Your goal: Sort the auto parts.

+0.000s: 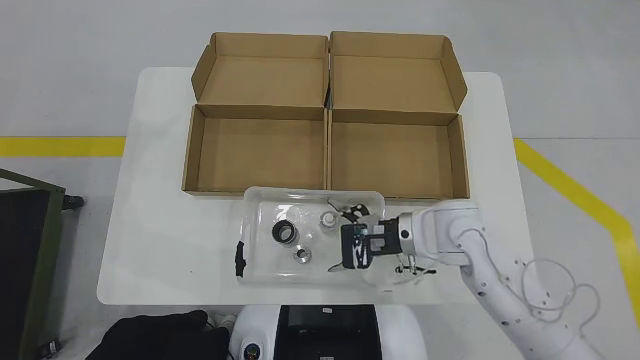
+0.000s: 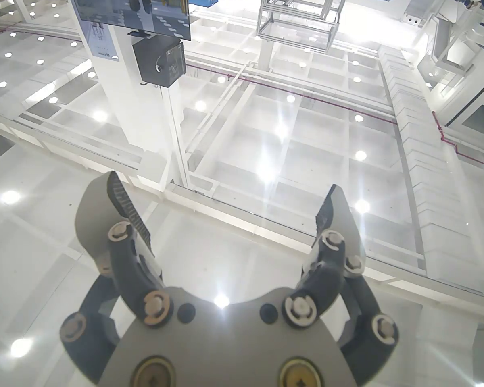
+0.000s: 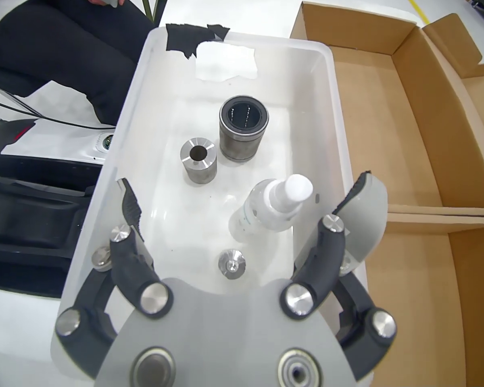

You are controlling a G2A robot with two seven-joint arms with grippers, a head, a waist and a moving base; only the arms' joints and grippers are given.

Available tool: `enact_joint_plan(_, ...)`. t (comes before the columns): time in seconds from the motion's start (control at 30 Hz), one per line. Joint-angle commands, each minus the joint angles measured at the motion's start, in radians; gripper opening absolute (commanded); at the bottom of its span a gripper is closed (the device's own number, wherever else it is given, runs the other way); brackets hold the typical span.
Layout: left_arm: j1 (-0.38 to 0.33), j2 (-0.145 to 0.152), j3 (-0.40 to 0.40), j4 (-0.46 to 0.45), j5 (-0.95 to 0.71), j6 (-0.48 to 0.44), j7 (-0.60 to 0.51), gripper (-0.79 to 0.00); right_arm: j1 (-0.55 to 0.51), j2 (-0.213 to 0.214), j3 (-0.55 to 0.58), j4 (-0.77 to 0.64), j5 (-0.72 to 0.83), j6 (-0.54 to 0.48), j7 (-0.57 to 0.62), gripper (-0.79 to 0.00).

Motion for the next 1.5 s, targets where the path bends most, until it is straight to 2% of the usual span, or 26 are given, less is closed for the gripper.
enact_joint_plan(0.0, 0.000, 0.000, 0.000, 0.000, 0.000, 0.000, 0.000, 0.000, 0.003, 0.002, 0.000, 0.001, 0.004, 0.000, 0.016, -0.028)
enact_joint_plan(0.17, 0.000, 0.000, 0.000, 0.000, 0.000, 0.000, 0.000, 0.000, 0.014, 0.004, -0.005, 0.007, 0.021, 0.001, 0.049, -0.111)
enact_joint_plan(0.5, 0.000, 0.000, 0.000, 0.000, 0.000, 0.000, 0.000, 0.000, 0.042, -0.003, -0.040, 0.035, 0.029, 0.043, 0.067, -0.151)
enact_joint_plan(0.57, 0.000, 0.000, 0.000, 0.000, 0.000, 0.000, 0.000, 0.000, 0.051, -0.006, -0.050, 0.040, 0.019, 0.058, 0.067, -0.209)
enact_joint_plan(0.77, 0.000, 0.000, 0.000, 0.000, 0.000, 0.000, 0.000, 0.000, 0.071, -0.013, -0.080, 0.061, -0.005, 0.084, 0.065, -0.203)
enact_joint_plan(0.9, 0.000, 0.000, 0.000, 0.000, 0.000, 0.000, 0.000, 0.000, 0.080, -0.016, -0.093, 0.073, -0.022, 0.100, 0.063, -0.308)
enact_joint_plan(0.97, 0.000, 0.000, 0.000, 0.000, 0.000, 0.000, 0.000, 0.000, 0.081, -0.017, -0.096, 0.079, -0.028, 0.107, 0.059, -0.385)
enact_joint_plan(1.17, 0.000, 0.000, 0.000, 0.000, 0.000, 0.000, 0.000, 0.000, 0.080, -0.017, -0.095, 0.088, -0.043, 0.120, 0.048, -0.440)
enact_joint_plan(1.27, 0.000, 0.000, 0.000, 0.000, 0.000, 0.000, 0.000, 0.000, 0.080, -0.015, -0.090, 0.088, -0.047, 0.119, 0.045, -0.517)
enact_joint_plan(1.33, 0.000, 0.000, 0.000, 0.000, 0.000, 0.000, 0.000, 0.000, 0.080, -0.015, -0.087, 0.088, -0.048, 0.117, 0.043, -0.613)
enact_joint_plan(1.4, 0.000, 0.000, 0.000, 0.000, 0.000, 0.000, 0.000, 0.000, 0.081, -0.014, -0.085, 0.088, -0.043, 0.113, 0.039, -0.742)
enact_joint_plan(1.43, 0.000, 0.000, 0.000, 0.000, 0.000, 0.000, 0.000, 0.000, 0.083, -0.014, -0.083, 0.086, -0.042, 0.110, 0.037, -0.785)
enact_joint_plan(1.47, 0.000, 0.000, 0.000, 0.000, 0.000, 0.000, 0.000, 0.000, 0.084, -0.014, -0.083, 0.082, -0.038, 0.107, 0.034, -0.785)
